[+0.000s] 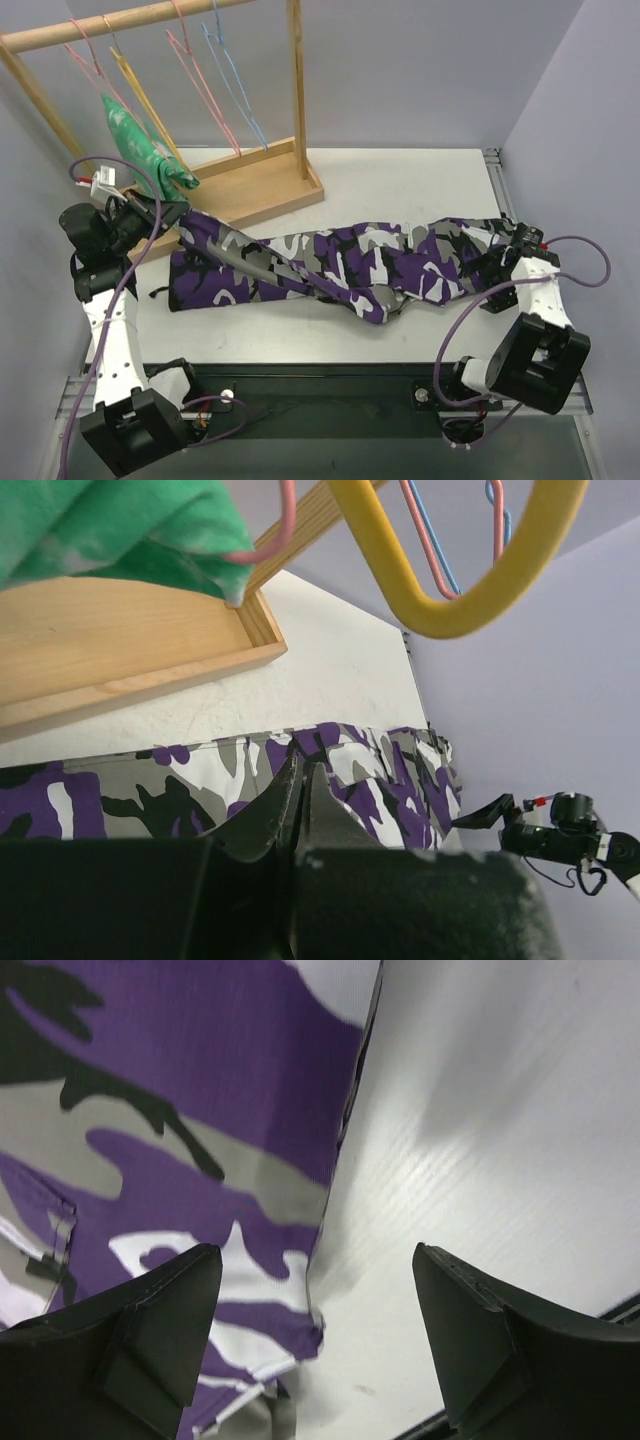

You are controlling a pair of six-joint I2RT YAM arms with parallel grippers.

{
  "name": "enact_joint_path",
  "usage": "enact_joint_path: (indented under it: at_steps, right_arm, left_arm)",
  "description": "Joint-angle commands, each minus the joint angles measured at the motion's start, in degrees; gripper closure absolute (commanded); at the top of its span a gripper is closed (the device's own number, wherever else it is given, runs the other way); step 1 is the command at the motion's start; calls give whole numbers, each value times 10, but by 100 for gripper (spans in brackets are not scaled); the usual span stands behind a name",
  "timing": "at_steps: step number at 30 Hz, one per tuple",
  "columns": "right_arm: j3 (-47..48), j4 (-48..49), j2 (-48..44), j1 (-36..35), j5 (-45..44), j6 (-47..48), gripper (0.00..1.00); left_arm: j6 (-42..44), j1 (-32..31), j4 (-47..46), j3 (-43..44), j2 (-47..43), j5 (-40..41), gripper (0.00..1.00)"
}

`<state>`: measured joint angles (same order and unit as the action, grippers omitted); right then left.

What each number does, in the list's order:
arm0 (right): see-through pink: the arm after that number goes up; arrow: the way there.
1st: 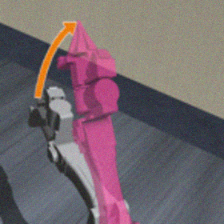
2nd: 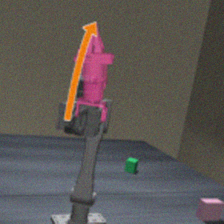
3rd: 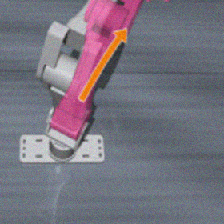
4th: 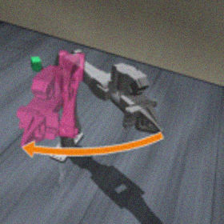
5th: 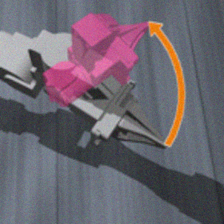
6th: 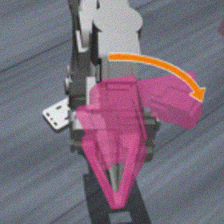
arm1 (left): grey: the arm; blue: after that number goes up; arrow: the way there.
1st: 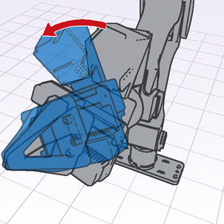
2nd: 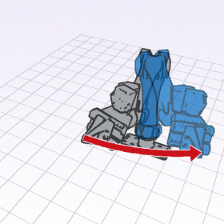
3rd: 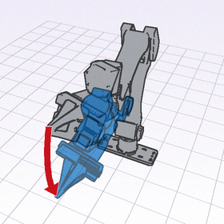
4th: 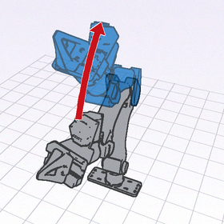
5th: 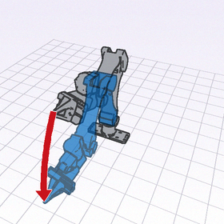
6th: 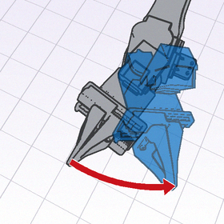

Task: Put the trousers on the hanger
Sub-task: Flatten out the trousers at the center of the board.

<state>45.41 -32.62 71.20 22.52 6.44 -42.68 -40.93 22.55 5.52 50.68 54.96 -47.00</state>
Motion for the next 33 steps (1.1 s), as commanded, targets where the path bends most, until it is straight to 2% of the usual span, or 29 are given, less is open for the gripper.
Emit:
enact_joint_path:
  at_steps: [1, 10, 13, 14, 16, 17, 19, 20, 23, 25, 28, 33]
  right_arm:
    - [20, 57, 59, 15, -19, 0, 22]
    - [59, 103, 162, 16, -60, 3, 26]
    - [82, 115, 191, 16, -63, 12, 35]
    - [90, 117, 205, 16, -63, 15, 44]
    - [113, 117, 220, 16, -63, 25, 52]
    - [120, 118, 229, 16, -63, 29, 62]
    - [138, 117, 238, 16, -63, 44, 72]
    - [144, 116, 244, 16, -63, 48, 82]
    - [168, 110, 251, 16, -50, 57, 100]
    - [188, 98, 244, 10, -45, 60, 100]
    - [210, 92, 209, -17, -86, 66, 100]
    - [324, 70, 208, -77, -130, 74, 100]
  left_arm:
    - [-37, 13, -80, 33, 13, 2, 100]
    - [-34, 32, -72, 40, 26, 1, 100]
    - [-18, 36, -43, 53, 24, 7, 100]
    - [-7, 41, -31, 56, 24, 8, 100]
    - [6, 43, -4, 63, 25, 16, 100]
    - [19, 49, 5, 70, 25, 18, 100]
    - [31, 54, 35, 79, 25, 33, 100]
    - [45, 57, 48, 88, 23, 39, 100]
    - [81, 62, 99, 101, 18, 76, 100]
    - [102, 63, 150, 116, 15, 115, 100]
    - [144, 62, 213, 132, 7, 177, 100]
    - [170, 62, 267, 133, -2, 243, 100]
